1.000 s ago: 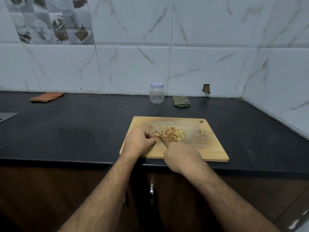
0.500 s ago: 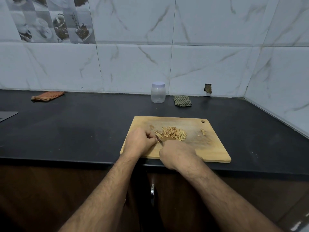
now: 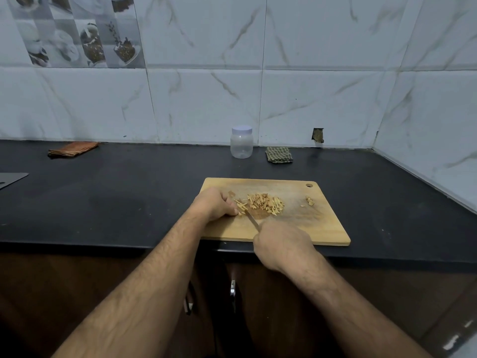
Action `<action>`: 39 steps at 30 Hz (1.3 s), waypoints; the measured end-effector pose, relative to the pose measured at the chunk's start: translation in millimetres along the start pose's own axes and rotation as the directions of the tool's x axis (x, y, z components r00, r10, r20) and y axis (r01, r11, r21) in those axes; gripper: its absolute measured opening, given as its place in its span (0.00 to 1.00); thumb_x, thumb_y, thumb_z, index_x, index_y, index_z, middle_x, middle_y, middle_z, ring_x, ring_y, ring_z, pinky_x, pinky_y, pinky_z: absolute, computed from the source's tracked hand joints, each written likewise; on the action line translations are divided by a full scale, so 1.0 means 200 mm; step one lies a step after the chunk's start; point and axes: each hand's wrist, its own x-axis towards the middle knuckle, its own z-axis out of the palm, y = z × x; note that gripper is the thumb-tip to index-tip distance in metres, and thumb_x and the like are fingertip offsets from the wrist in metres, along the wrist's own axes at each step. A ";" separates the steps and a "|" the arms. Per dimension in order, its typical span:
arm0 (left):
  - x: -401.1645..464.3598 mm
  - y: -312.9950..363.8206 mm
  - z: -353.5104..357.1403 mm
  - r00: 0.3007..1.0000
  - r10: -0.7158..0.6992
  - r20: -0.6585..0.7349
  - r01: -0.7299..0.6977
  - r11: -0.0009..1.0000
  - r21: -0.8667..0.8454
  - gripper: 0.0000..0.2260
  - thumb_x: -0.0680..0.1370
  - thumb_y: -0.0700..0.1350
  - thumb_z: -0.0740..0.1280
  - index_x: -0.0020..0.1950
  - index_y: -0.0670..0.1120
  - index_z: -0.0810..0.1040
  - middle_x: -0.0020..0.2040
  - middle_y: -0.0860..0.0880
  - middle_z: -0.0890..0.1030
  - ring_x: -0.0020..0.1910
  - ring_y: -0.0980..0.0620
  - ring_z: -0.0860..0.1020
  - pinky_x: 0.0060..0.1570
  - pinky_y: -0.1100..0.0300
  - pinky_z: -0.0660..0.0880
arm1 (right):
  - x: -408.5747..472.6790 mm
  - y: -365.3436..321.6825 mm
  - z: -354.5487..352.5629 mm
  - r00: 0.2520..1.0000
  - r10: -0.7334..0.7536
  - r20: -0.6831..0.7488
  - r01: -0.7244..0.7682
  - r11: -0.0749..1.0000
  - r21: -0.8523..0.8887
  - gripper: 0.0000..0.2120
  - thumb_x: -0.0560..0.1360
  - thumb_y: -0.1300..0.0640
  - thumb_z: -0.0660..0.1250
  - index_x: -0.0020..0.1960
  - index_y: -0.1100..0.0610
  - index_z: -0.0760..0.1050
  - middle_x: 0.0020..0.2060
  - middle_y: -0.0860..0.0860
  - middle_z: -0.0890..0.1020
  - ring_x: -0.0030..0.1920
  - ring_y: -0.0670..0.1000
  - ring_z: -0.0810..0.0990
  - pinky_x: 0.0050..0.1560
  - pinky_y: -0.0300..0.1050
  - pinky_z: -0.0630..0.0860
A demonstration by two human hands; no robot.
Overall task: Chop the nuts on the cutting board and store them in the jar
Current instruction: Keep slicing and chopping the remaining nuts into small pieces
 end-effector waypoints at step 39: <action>0.03 0.01 0.03 0.996 -0.059 -0.066 0.063 0.996 0.059 0.08 0.69 0.48 0.76 0.38 0.47 0.79 0.42 0.50 0.82 0.42 0.50 0.77 0.36 0.60 0.70 | 0.00 -0.02 0.01 0.999 0.027 0.042 -0.026 1.000 -0.016 0.13 0.78 0.59 0.62 0.61 0.55 0.76 0.53 0.53 0.80 0.52 0.55 0.79 0.48 0.49 0.77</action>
